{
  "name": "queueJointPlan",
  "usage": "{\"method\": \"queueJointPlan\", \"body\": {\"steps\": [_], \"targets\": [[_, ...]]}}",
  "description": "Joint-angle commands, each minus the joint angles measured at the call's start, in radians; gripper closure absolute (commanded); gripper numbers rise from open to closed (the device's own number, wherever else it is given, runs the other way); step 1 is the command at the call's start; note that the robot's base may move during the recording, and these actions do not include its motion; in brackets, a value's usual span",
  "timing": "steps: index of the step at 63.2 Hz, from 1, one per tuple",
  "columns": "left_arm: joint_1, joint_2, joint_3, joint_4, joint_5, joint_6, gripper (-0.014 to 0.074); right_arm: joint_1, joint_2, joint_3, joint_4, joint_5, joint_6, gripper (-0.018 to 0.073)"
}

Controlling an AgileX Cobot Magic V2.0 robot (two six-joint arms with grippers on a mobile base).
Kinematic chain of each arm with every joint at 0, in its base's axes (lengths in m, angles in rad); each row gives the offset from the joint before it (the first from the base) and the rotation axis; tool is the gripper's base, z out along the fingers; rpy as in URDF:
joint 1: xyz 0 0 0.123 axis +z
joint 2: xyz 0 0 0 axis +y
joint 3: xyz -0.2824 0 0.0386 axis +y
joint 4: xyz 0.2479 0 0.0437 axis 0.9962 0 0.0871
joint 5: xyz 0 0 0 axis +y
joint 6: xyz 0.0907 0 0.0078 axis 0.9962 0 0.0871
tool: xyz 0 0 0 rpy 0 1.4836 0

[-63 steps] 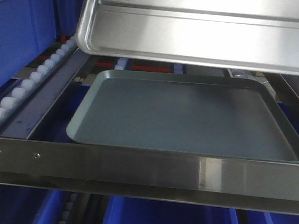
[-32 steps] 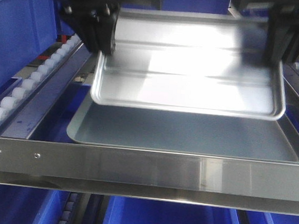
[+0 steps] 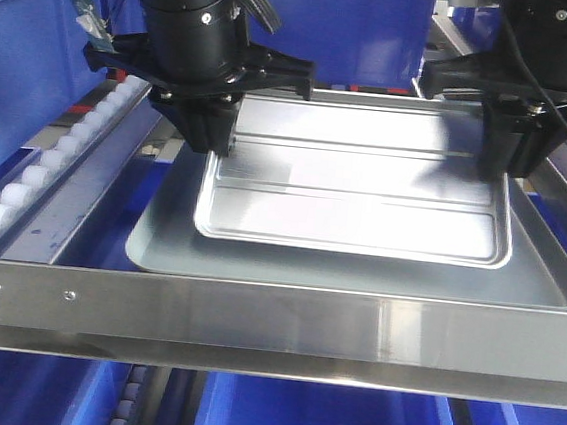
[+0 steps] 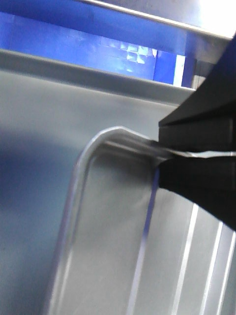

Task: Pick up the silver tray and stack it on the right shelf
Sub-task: 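Open both grippers and raise them away from the stacked trays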

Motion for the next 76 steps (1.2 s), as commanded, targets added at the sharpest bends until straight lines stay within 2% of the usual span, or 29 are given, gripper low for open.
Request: {"method": "queueJointPlan", "body": {"steps": [1, 4, 8, 17, 21, 24, 28, 42, 50, 55, 60, 63, 69, 72, 76], "targets": [[0.002, -0.047, -0.035, 0.005, -0.055, 0.040, 0.0686, -0.003, -0.049, -0.039, -0.018, -0.062, -0.027, 0.0484], [0.009, -0.046, -0.035, -0.015, -0.054, 0.049, 0.0668, -0.003, -0.049, -0.039, -0.018, -0.060, -0.027, 0.0449], [0.021, -0.046, -0.035, -0.046, -0.051, 0.050, 0.0591, -0.003, -0.049, -0.039, -0.018, -0.058, -0.027, 0.0375], [0.034, -0.046, -0.035, -0.052, -0.057, 0.050, 0.0290, -0.003, -0.049, -0.039, -0.018, -0.059, -0.027, 0.0150], [0.034, -0.046, -0.035, -0.049, -0.057, 0.050, 0.0183, -0.003, -0.049, -0.039, -0.019, -0.059, -0.027, 0.0067], [0.034, -0.046, -0.035, -0.049, -0.057, 0.050, 0.0125, -0.003, -0.049, -0.039, -0.019, -0.059, -0.027, 0.0019], [0.034, -0.046, -0.035, -0.049, -0.051, 0.050, 0.0106, -0.003, -0.049, -0.039, -0.019, -0.058, -0.027, -0.0016], [0.034, -0.080, -0.035, -0.049, 0.003, 0.050, 0.0113, -0.003, -0.092, -0.039, -0.019, -0.049, -0.027, -0.0012], [0.034, -0.148, -0.035, -0.049, 0.035, 0.062, 0.0177, -0.003, -0.170, -0.039, -0.018, -0.044, -0.027, 0.0008], [0.031, -0.209, -0.035, -0.063, 0.059, 0.113, 0.0245, -0.003, -0.226, -0.038, -0.018, -0.027, -0.028, 0.0098], [0.020, -0.279, -0.025, -0.066, 0.078, 0.173, 0.0349, -0.003, -0.276, -0.036, -0.018, 0.004, -0.029, 0.0237], [0.011, -0.319, -0.008, -0.066, 0.069, 0.202, 0.0419, -0.003, -0.304, -0.030, -0.018, 0.018, -0.029, 0.0349], [0.002, -0.413, 0.067, -0.066, 0.011, 0.204, 0.0600, -0.001, -0.369, 0.012, -0.018, 0.008, -0.029, 0.0525], [0.002, -0.459, 0.121, -0.069, -0.034, 0.204, 0.0694, -0.001, -0.408, 0.062, -0.018, -0.017, -0.029, 0.0496], [0.002, -0.536, 0.228, -0.076, -0.103, 0.204, 0.0687, -0.001, -0.460, 0.128, -0.018, -0.065, -0.029, 0.0501]]}}
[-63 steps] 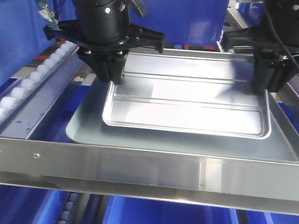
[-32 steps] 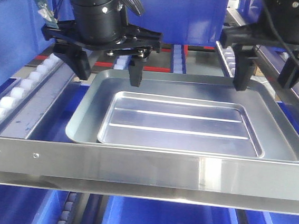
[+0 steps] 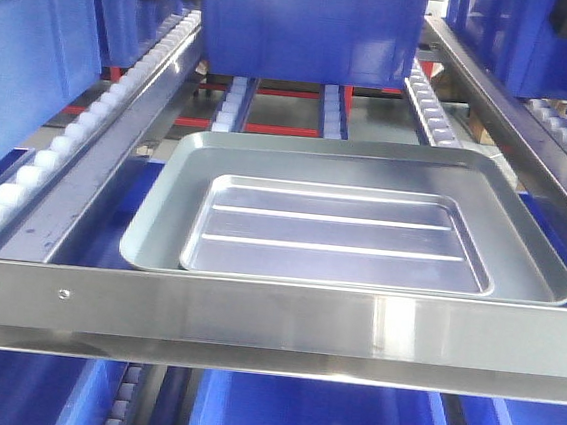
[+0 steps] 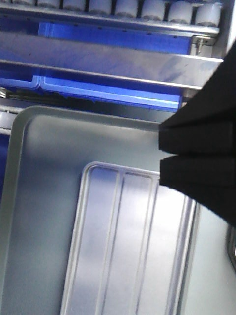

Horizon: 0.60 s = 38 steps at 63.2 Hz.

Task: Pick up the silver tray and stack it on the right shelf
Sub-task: 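Open both grippers and raise them away from the stacked trays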

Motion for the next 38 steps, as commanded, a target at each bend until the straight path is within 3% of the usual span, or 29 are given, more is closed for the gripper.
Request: {"method": "queueJointPlan", "body": {"steps": [1, 21, 38], "targets": [[-0.005, -0.126, 0.097, 0.002, -0.133, 0.005, 0.0685, -0.001, -0.097, 0.057, -0.016, -0.098, -0.008, 0.0505], [-0.010, -0.424, 0.605, 0.002, -0.449, 0.005, 0.0687, 0.000, -0.422, 0.538, -0.020, -0.385, -0.008, 0.0508], [-0.126, -0.693, 0.802, 0.046, -0.508, 0.005, 0.0687, 0.003, -0.758, 0.733, -0.023, -0.419, -0.011, 0.0508]]}}
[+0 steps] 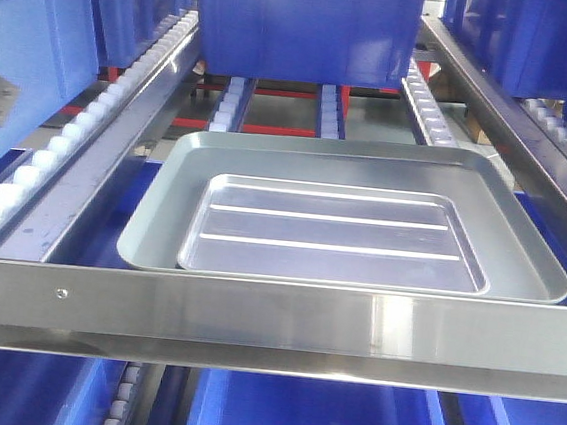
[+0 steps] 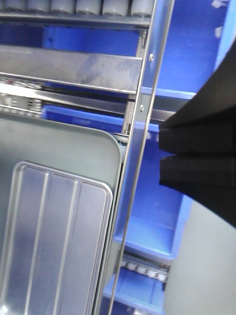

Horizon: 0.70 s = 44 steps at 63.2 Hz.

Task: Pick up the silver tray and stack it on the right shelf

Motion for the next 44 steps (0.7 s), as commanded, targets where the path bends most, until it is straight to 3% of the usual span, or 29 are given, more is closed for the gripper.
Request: {"method": "queueJointPlan", "body": {"steps": [1, 10, 17, 21, 44], "targets": [[-0.048, -0.098, -0.003, 0.022, -0.086, 0.002, 0.0687, 0.002, -0.105, -0.013, -0.021, -0.075, -0.009, 0.0508], [-0.119, -0.256, -0.001, 0.029, -0.136, 0.002, 0.0687, 0.002, -0.301, -0.013, -0.028, -0.097, -0.015, 0.0508], [-0.148, -0.353, -0.001, 0.091, -0.188, 0.002, 0.0687, 0.002, -0.400, -0.013, -0.029, -0.118, -0.015, 0.0508], [-0.151, -0.391, -0.001, 0.120, -0.186, 0.002, 0.0687, 0.002, -0.436, -0.013, -0.029, -0.121, -0.015, 0.0508], [-0.151, -0.413, -0.001, 0.121, -0.184, 0.002, 0.0688, 0.002, -0.445, -0.013, -0.029, -0.121, -0.015, 0.0508]]}}
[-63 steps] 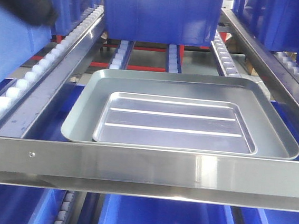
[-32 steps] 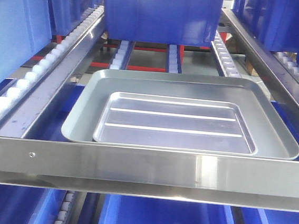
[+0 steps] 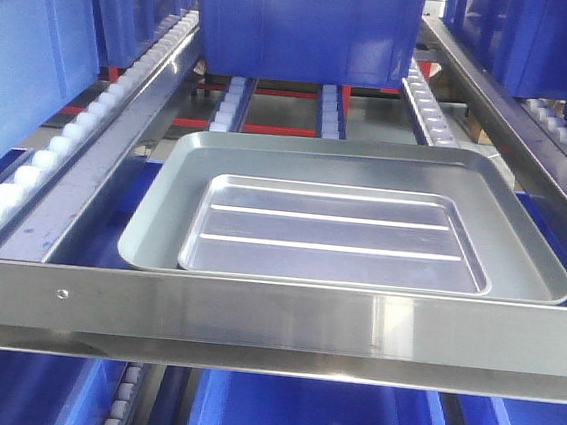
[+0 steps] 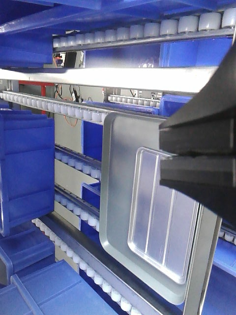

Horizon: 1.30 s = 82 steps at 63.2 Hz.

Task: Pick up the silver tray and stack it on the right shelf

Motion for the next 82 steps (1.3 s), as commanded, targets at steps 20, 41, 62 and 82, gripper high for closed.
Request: {"method": "queueJointPlan", "body": {"steps": [20, 41, 62, 82], "targets": [[-0.005, 0.006, -0.028, 0.010, -0.083, 0.002, 0.0688, 0.001, 0.011, -0.026, -0.021, -0.091, -0.011, 0.0508], [0.041, -0.004, 0.029, -0.472, -0.121, 0.544, 0.0688, 0.001, 0.011, -0.026, -0.021, -0.091, -0.011, 0.0508], [0.480, -0.271, 0.187, -0.470, -0.107, 0.547, 0.0688, 0.001, 0.011, -0.026, -0.021, -0.091, -0.011, 0.0508], [0.751, -0.426, 0.467, -0.558, -0.239, 0.547, 0.0688, 0.001, 0.011, -0.026, -0.021, -0.091, -0.011, 0.0508]]}}
